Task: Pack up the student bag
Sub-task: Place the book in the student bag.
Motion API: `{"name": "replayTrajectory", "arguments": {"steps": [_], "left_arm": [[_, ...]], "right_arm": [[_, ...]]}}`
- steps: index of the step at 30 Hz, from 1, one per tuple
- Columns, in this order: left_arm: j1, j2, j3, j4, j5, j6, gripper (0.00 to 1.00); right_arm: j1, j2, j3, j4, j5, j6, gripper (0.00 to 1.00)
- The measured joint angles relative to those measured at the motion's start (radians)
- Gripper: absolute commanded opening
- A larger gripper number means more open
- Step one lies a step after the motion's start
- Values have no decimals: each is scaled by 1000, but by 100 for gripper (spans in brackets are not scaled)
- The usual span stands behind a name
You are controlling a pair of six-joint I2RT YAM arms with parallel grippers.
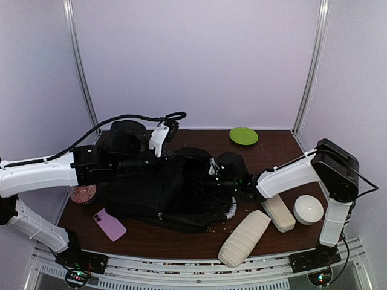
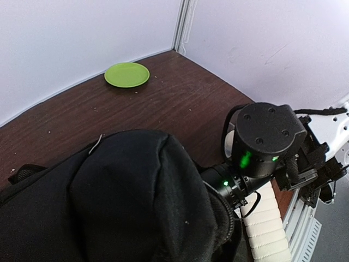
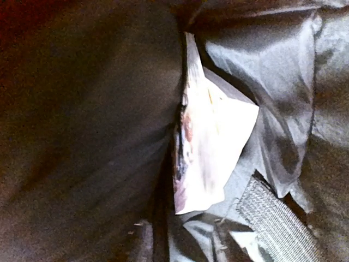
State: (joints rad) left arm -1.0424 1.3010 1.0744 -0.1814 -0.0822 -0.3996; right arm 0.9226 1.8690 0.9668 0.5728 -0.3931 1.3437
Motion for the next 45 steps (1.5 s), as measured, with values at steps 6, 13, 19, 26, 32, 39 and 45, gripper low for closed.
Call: {"name": "replayTrajectory", "arguments": {"steps": [6,13,19,26,32,39,45], "left_arm": [[0,0,0,-3,0,2,0],[0,0,0,-3,11,5,0],[0,13,1,2,21,16,0],[0,34,11,1,31,27,0],[0,31,11,0,3,39,0],[0,-24,-11,14,-51,57,0],[8,-28,-16,64,-43,66,0]], "right_arm": [[8,74,28,13,-1,18,21],[24,142,117,7,-2,40,2],[50,193,199,6,-6,54,0],[74,230,244,7,-18,50,28],[61,113,157,-85,-10,-31,52],[34,-198,45,-292,6,-221,54],[35,-425,-60,-589,179,-504,62]]}}
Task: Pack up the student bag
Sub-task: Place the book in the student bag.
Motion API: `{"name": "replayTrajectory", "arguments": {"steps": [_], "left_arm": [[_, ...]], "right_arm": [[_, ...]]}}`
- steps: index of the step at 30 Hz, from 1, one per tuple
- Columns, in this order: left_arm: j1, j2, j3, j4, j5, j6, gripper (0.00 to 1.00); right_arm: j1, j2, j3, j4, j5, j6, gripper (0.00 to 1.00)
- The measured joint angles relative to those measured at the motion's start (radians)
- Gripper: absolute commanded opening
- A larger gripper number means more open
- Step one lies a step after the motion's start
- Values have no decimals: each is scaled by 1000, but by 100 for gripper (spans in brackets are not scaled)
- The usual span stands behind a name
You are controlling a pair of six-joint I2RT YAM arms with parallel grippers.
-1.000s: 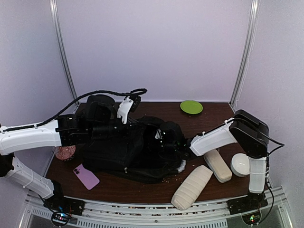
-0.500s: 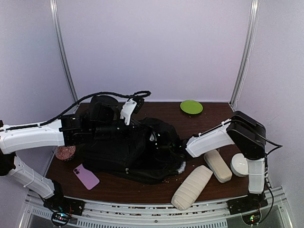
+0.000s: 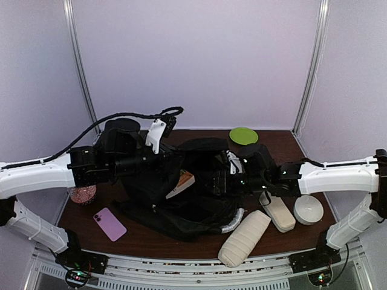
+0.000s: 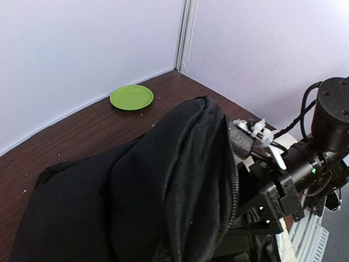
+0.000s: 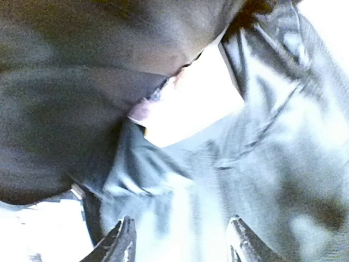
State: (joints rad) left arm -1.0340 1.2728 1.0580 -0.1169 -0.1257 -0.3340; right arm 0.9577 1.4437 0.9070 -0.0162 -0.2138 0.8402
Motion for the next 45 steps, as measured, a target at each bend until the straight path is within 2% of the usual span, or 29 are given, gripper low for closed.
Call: {"name": "replayTrajectory", "arguments": {"steps": [4,10,17,24,28,32,36,43,45], "left_arm": [[-1,31,7,31,13,14,0],[25,133,78,48,10,25,0],[117,214,138,23,20,-29,0],[131,214,146,12,62,-85,0],[131,213,146,1,23,-94,0],[141,213,140,-10,-37,-105,0],[192,218,111,-4,-59,-146,0],[240,274,106,8,-51,-185,0],[229,285,101,13,-39,-190,14]], "right_arm": [[5,-121,-44,-132,142,-174,69],[-8,-185,-92,-197,245,-268,70],[-47,-167,-115,-153,240,-267,70],[-59,-2,-74,-66,129,-241,68],[-60,-15,-66,-47,130,-224,69],[-61,-109,-66,-79,180,-232,71],[-69,-238,-76,-166,293,-231,72],[-179,-438,-200,-383,396,-177,74],[-183,-476,-228,-457,407,-159,74]]}}
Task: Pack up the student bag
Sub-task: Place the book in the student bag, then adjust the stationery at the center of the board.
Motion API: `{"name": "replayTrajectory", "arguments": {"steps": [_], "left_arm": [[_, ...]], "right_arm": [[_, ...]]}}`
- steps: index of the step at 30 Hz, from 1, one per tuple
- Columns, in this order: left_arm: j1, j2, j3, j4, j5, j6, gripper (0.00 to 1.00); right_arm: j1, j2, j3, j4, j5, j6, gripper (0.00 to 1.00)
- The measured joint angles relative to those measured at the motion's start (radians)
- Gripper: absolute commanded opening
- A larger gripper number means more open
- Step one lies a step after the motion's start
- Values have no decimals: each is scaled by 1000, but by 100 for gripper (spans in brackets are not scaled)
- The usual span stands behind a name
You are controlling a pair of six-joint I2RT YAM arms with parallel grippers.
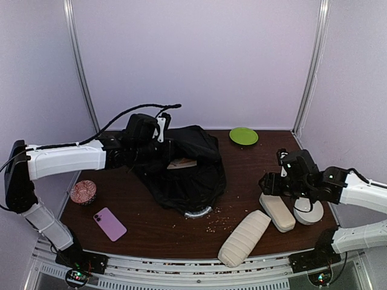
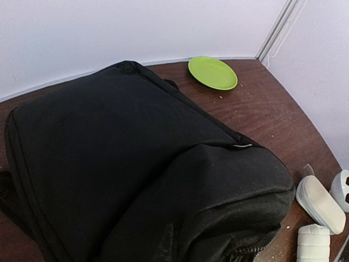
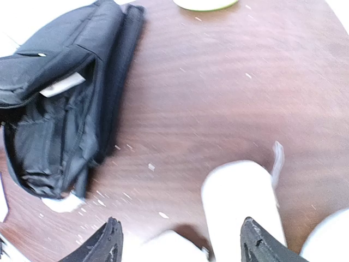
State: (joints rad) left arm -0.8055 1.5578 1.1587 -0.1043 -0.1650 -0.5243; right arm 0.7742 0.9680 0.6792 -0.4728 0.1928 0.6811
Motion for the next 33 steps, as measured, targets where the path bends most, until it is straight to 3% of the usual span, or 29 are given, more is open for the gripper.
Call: {"name": "replayTrajectory", "arguments": {"steps": [1,2,4,6,8,23,33], "left_arm": [[-6,0,-4,0,3,-2,24],[-15,1,-9,-2,6,-4,41],[-31,0,-18,-4,12,-2,61],[-41,-5,-33,-8,16,-5,73],[-43,-22,-56,-23,17,-6,79],[-94,-295,-186,-140,-83,17,89],[-184,-359,-245,-167,-145,16,88]], "right_arm": [[0,-18,-7,-34,6,6,75],[-1,-37,-11,-65,14,13,75],[-3,-72,-12,-115,25,28,75],[-7,-89,-12,-148,25,46,76],[-7,-91,-19,-163,6,68,76],[113,-52,-184,-61,-207,372,76],[128,120,-187,19,-256,389,73]]}}
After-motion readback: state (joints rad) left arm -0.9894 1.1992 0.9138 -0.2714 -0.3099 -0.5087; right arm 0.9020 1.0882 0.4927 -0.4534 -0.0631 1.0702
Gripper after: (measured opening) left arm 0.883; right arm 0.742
